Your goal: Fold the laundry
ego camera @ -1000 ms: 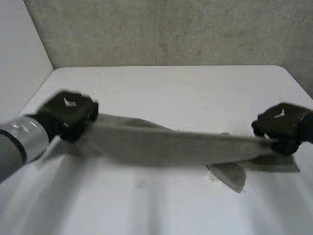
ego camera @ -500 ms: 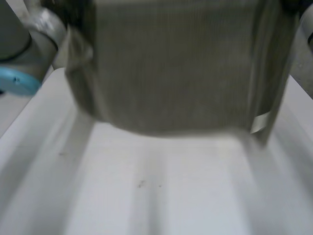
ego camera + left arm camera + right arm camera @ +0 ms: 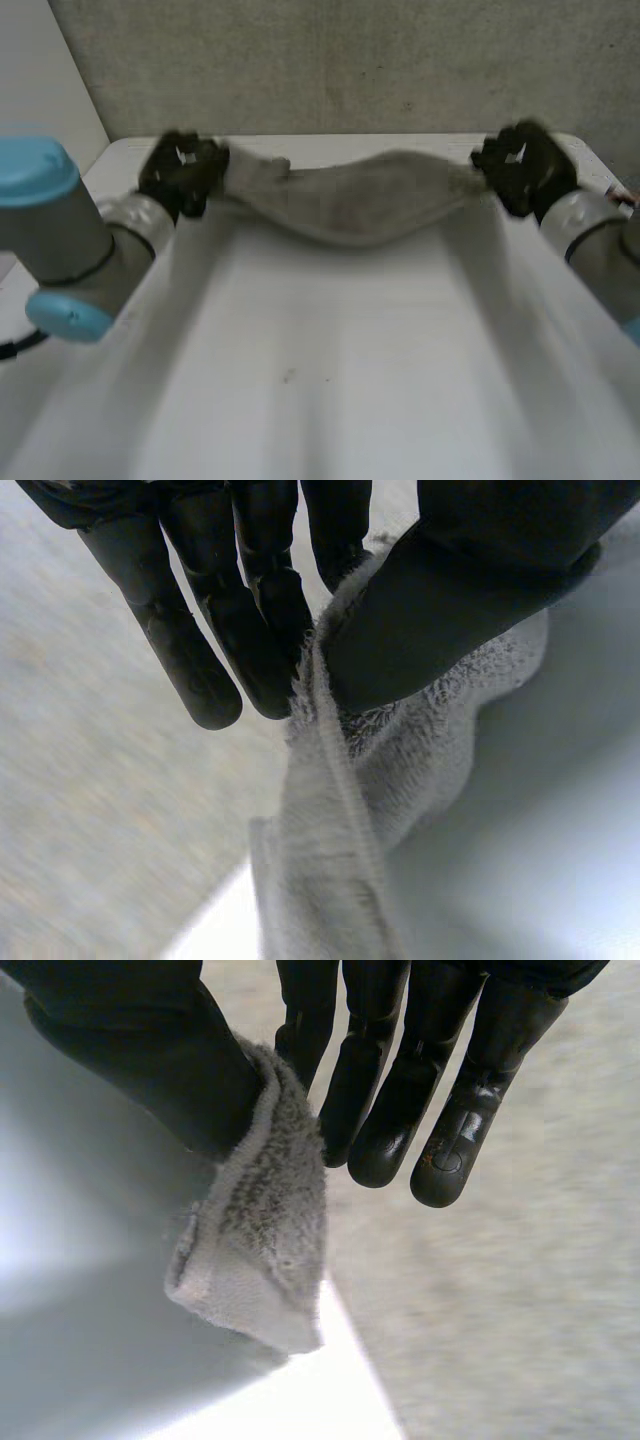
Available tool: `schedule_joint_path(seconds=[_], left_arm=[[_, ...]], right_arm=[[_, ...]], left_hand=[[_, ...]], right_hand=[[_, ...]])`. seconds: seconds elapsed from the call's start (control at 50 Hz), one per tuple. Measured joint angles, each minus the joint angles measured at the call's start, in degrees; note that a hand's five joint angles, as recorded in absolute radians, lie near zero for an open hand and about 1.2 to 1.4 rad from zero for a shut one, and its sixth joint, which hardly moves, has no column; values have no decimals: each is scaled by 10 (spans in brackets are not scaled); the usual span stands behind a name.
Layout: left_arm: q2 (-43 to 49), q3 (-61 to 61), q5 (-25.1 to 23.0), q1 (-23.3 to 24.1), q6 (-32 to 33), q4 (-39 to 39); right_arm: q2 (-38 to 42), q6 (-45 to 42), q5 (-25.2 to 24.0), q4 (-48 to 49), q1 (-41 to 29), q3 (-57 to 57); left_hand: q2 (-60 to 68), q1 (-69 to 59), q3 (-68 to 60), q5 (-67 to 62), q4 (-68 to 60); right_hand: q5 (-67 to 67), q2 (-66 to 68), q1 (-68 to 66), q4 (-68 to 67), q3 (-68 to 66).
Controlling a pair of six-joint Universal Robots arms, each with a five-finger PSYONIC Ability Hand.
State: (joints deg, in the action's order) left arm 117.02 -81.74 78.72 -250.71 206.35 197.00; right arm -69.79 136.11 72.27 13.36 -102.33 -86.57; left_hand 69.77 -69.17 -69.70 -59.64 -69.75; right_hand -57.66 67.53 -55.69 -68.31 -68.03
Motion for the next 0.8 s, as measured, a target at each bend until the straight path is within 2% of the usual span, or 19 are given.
schedule_joint_path(seconds=[0.1, 0.22, 0.38, 0.5, 0.62, 0.7, 0.8], left_arm=[[-5, -80, -4, -7, 28, -1], [-30, -120, -3, -16, 60, -16], [-144, -198, 1, -21, 114, -161], [-223, -235, -2, -24, 160, -326], [-222, -226, -3, -37, 211, -357], [-175, -190, -1, -44, 248, -330], [-88, -115, 0, -44, 276, -273]], right_arm=[[5, -45, -24, -16, 2, -50], [0, -71, -24, -61, 3, -62], [-72, -104, -19, -292, 26, -69], [-127, -229, -15, -495, 88, -105], [-129, -267, -12, -496, 110, -106], [-96, -240, -6, -434, 104, -88], [-17, -189, 21, -345, 72, -43]], left_hand=[[0, 0, 0, 0, 0], [0, 0, 0, 0, 0], [0, 0, 0, 0, 0], [0, 0, 0, 0, 0], [0, 0, 0, 0, 0], [0, 0, 0, 0, 0], [0, 0, 0, 0, 0]], right_hand=[[0, 0, 0, 0, 0], [0, 0, 0, 0, 0], [0, 0, 0, 0, 0], [0, 0, 0, 0, 0], [0, 0, 0, 0, 0], [0, 0, 0, 0, 0], [0, 0, 0, 0, 0]])
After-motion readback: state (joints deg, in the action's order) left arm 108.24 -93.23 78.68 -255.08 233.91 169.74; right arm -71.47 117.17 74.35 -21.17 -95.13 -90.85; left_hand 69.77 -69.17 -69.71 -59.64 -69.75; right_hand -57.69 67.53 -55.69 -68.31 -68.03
